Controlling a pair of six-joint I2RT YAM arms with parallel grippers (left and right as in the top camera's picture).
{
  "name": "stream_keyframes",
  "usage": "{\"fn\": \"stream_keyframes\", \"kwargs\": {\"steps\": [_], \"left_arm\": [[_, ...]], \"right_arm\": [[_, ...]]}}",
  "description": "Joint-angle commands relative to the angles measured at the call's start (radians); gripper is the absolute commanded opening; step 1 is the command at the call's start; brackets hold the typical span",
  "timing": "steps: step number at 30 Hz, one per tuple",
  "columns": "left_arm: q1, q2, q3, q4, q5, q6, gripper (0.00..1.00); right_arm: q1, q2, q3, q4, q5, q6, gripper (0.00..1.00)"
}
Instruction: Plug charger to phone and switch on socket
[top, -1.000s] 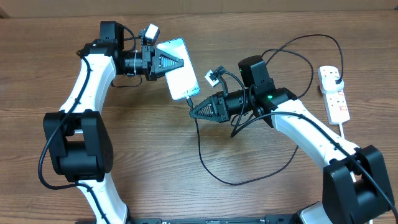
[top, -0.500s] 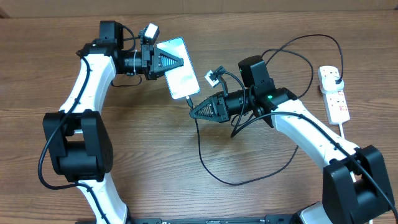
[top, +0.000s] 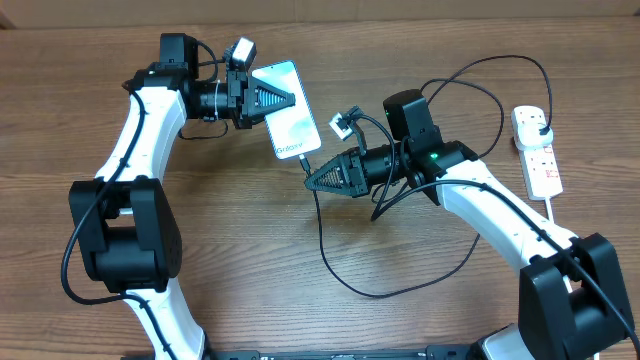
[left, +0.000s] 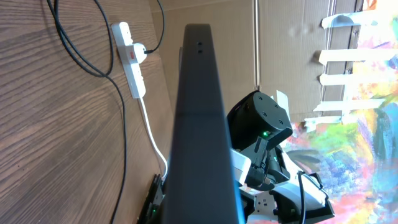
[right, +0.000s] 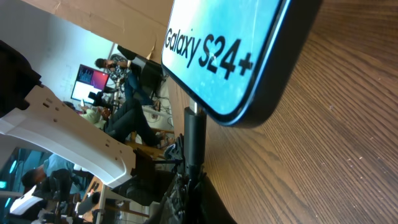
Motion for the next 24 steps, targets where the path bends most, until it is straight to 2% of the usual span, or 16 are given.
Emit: {"fn": "stream_keyframes", "kwargs": {"steps": [1,17,24], "left_arm": [[-0.010,-0.006,0.015,0.001,0.053,0.004,0.04],[-0.023,-0.006,0.015,0.005,0.054,0.004,0.04],[-0.019,-0.006,0.015,0.005,0.057,0.004,0.04]], "right_arm": [[-0.011,-0.013,0.003,0.004,-0.014,-0.002,0.04],[-0.017,-0.013,0.003,0.025,-0.039,0.026,0.04],[-0.021,-0.013,0.003,0.024,-0.028,0.087,0.04]]}}
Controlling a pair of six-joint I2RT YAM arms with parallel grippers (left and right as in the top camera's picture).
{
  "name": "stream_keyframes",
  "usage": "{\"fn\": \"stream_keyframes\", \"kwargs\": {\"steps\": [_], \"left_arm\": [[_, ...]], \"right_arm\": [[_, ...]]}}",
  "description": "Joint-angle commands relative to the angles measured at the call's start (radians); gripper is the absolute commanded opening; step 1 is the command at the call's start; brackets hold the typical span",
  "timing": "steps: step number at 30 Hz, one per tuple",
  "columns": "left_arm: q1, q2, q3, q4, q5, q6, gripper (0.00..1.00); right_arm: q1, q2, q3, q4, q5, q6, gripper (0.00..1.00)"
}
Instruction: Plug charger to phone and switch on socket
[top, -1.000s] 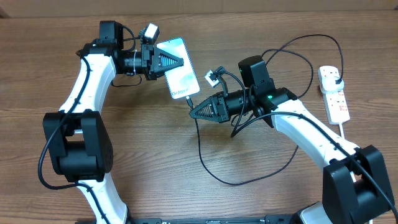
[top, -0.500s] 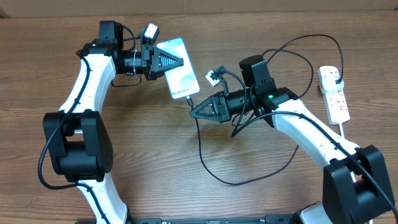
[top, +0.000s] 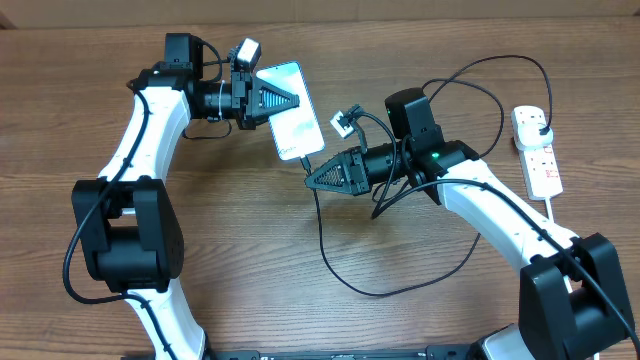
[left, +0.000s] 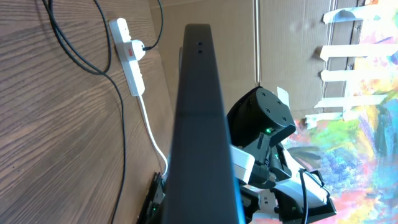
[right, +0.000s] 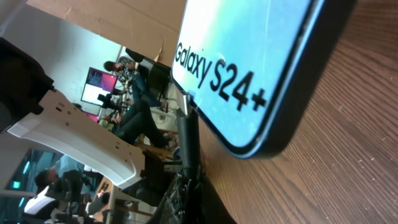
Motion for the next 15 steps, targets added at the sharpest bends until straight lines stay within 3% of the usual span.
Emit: {"fn": "stream_keyframes", "kwargs": {"steps": [1,15], "left_arm": [[-0.005,-0.006,0.015,0.002,0.058,0.003,0.04],[0.002,-0.006,0.015,0.050,0.057,-0.013,0.04]], "right_arm": [[-0.018,-0.013,0.003,0.007,0.003,0.056,0.04],[-0.035,-0.013,0.003,-0.003,-0.002,0.130,0.04]]}}
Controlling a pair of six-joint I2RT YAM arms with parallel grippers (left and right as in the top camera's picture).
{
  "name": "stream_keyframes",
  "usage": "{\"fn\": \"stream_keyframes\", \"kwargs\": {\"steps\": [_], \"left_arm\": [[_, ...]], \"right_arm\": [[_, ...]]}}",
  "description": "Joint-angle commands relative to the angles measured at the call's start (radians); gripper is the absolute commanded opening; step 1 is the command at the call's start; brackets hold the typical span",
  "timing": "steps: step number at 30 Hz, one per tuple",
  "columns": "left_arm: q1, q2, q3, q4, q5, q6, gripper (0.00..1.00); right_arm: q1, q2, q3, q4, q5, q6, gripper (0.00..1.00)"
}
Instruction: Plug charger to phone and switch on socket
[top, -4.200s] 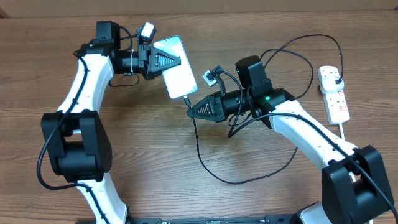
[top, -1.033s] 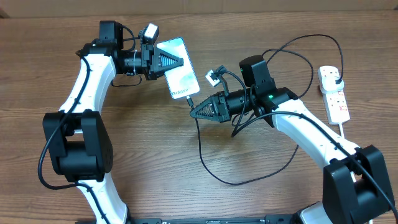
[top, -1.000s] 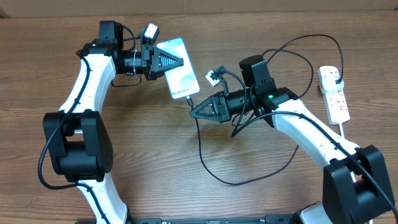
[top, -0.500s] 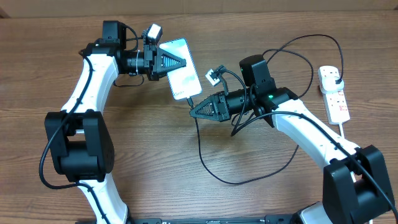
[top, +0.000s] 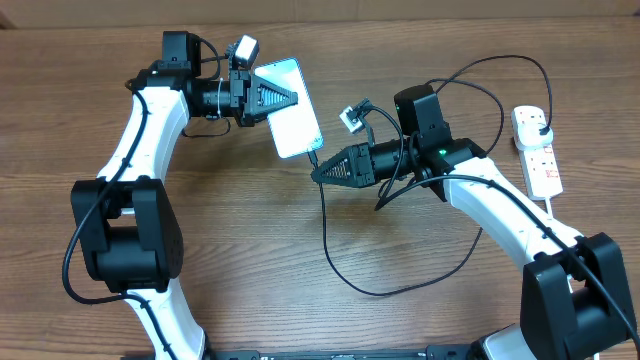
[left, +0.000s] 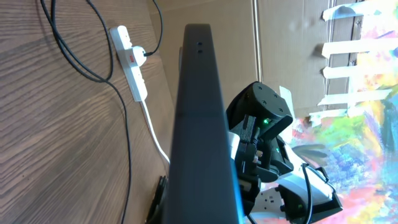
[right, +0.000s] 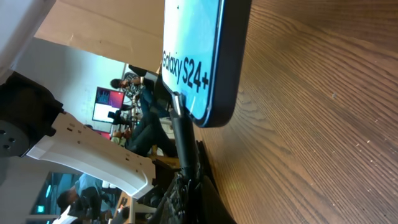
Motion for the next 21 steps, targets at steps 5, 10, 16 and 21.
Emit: {"fn": "stream_keyframes", "kwargs": {"steps": [5,10,16,21], "left_arm": [[-0.001,-0.006,0.015,0.023,0.057,-0.027,0.04],[-0.001,-0.006,0.015,0.044,0.052,-0.055,0.04],[-0.001,-0.006,0.015,0.044,0.050,-0.055,0.04],[-0.002,-0.006,0.015,0.054,0.050,-0.055,0.04]], "right_arm": [[0.002,-0.013,0.003,-0.037,0.004,0.016,0.04],[0.007,-0.013,0.003,-0.044,-0.014,0.015,0.04],[0.013,-0.013,0.003,-0.030,-0.014,0.016,0.04],[0.013,-0.013,0.003,-0.007,-0.053,0.011,0.04]]}}
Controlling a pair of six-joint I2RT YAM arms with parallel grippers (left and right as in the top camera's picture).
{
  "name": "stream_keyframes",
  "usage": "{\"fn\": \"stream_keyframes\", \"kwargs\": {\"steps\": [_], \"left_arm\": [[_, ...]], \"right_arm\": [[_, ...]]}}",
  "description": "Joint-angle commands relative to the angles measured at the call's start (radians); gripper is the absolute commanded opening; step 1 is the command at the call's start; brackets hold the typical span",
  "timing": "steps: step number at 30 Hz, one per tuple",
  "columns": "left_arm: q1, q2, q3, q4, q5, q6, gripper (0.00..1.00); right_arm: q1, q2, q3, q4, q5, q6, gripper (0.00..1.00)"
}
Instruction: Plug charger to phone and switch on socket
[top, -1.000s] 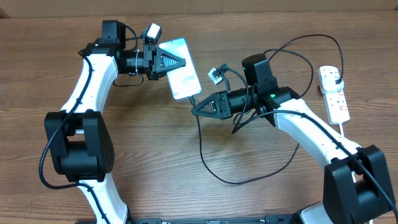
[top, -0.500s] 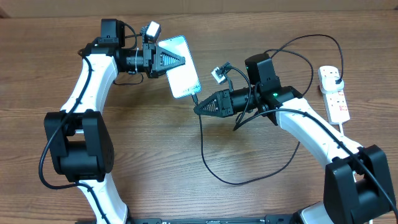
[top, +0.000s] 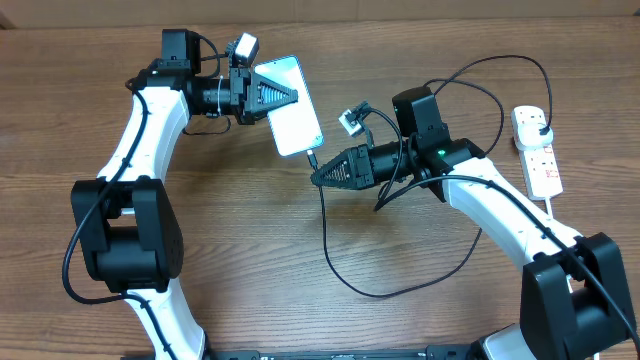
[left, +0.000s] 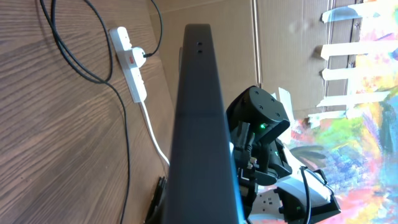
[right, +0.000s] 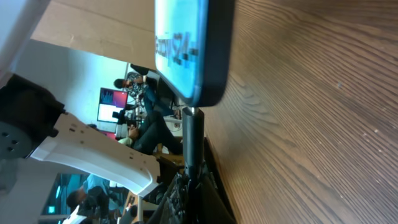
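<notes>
My left gripper (top: 283, 98) is shut on a white-screened phone (top: 291, 120), held tilted above the table; in the left wrist view only its dark edge (left: 202, 118) shows. My right gripper (top: 318, 176) is shut on the black charger plug (right: 193, 140). The plug points at the phone's bottom edge (right: 198, 99) and its tip meets that edge. Whether it is seated in the port cannot be told. The black cable (top: 330, 255) loops over the table to the white socket strip (top: 536, 150) at the right, where a plug sits in it.
The wooden table (top: 250, 270) carries only the cable loops and the strip (left: 130, 62). Both arms meet above the table's upper middle. A cardboard wall (left: 286, 43) stands behind the far edge.
In the right wrist view the phone has turned nearly edge-on. The plug, which stood beside the screen's lower corner, now lines up straight under the bottom edge. The arms barely shifted overhead.
The left gripper held the phone up throughout, the right gripper the charger plug just below it. The plug stayed off to the side of the bottom edge at first. Then the right arm shifted and the phone tilted, and now the plug tip meets the edge.
</notes>
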Motion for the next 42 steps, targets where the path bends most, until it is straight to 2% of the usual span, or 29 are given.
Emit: {"fn": "stream_keyframes", "kwargs": {"steps": [1,11,42], "left_arm": [[-0.001,-0.006,0.015,0.014,0.049,-0.007,0.04],[-0.005,-0.006,0.015,0.018,0.050,-0.044,0.04],[-0.023,-0.006,0.015,0.018,0.050,-0.044,0.04]], "right_arm": [[0.005,-0.013,0.003,0.015,-0.046,-0.005,0.04],[0.006,-0.013,0.003,0.014,-0.046,-0.021,0.04],[0.013,-0.013,0.003,0.010,-0.045,-0.029,0.04]]}}
